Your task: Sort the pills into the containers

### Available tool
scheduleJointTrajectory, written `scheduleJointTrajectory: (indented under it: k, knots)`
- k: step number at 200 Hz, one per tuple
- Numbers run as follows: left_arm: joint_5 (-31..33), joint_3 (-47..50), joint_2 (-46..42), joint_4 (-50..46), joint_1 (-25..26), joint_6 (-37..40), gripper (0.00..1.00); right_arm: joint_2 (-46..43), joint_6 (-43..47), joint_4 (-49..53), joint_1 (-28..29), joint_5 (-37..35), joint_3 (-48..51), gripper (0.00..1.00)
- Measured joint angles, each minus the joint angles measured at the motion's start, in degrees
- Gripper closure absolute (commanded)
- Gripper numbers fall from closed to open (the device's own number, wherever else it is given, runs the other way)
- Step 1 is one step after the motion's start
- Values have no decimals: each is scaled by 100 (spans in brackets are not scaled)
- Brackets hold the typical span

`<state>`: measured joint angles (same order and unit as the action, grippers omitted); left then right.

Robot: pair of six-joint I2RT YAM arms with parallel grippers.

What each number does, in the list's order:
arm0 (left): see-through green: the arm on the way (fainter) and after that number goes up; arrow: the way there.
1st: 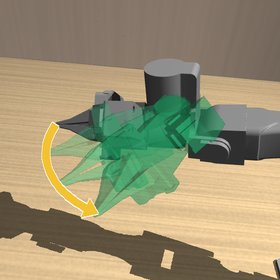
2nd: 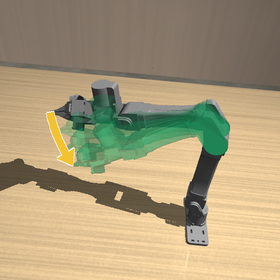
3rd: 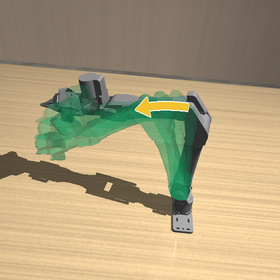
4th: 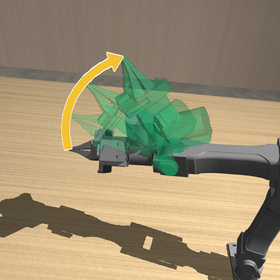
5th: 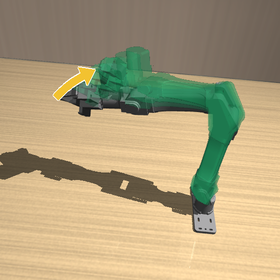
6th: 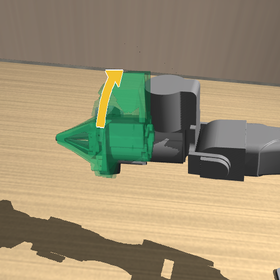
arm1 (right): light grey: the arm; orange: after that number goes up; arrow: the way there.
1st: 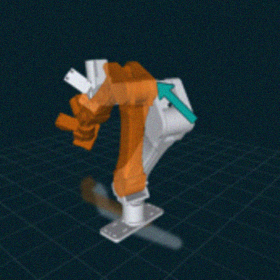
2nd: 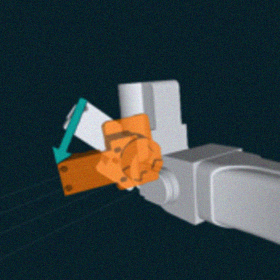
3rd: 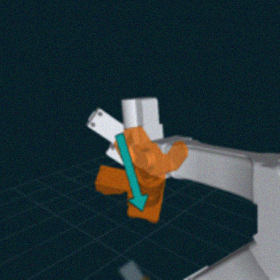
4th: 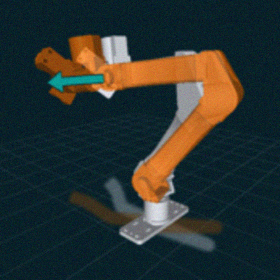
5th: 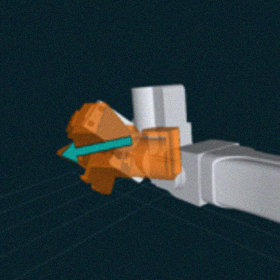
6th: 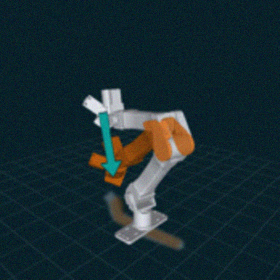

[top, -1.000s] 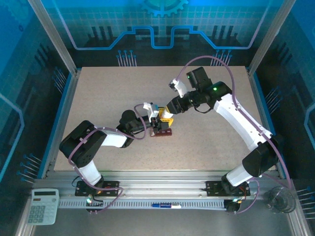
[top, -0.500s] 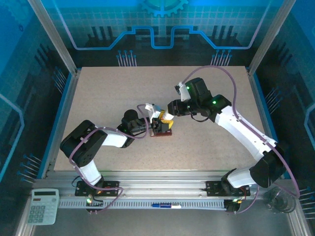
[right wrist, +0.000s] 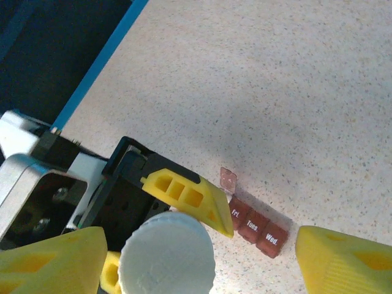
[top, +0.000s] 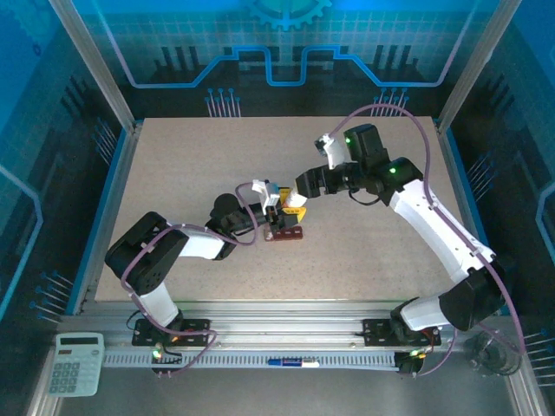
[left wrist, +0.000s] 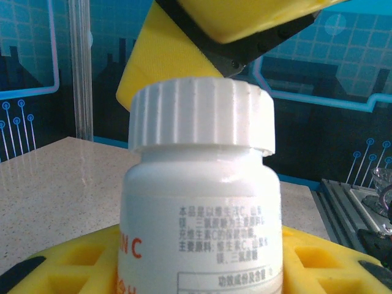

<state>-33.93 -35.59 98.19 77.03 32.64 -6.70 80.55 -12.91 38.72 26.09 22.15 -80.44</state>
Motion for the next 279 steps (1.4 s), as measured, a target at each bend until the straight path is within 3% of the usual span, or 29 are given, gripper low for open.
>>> scheduleJointTrajectory:
  k: [79,125,183,279]
  knots:
    - [-9,-7,-2,7,0,-7,100,170,1296,470,-103,546,-326,22]
    - [-44,-37,-11,44,0,-48,100,393,1432,575,-103,597,-330,25]
    - [-42,-37,-11,26,0,-52,100,420,1478,597,-103,763,-330,42]
    - [-42,-37,-11,-26,7,-52,100,435,1462,629,-48,852,-330,54]
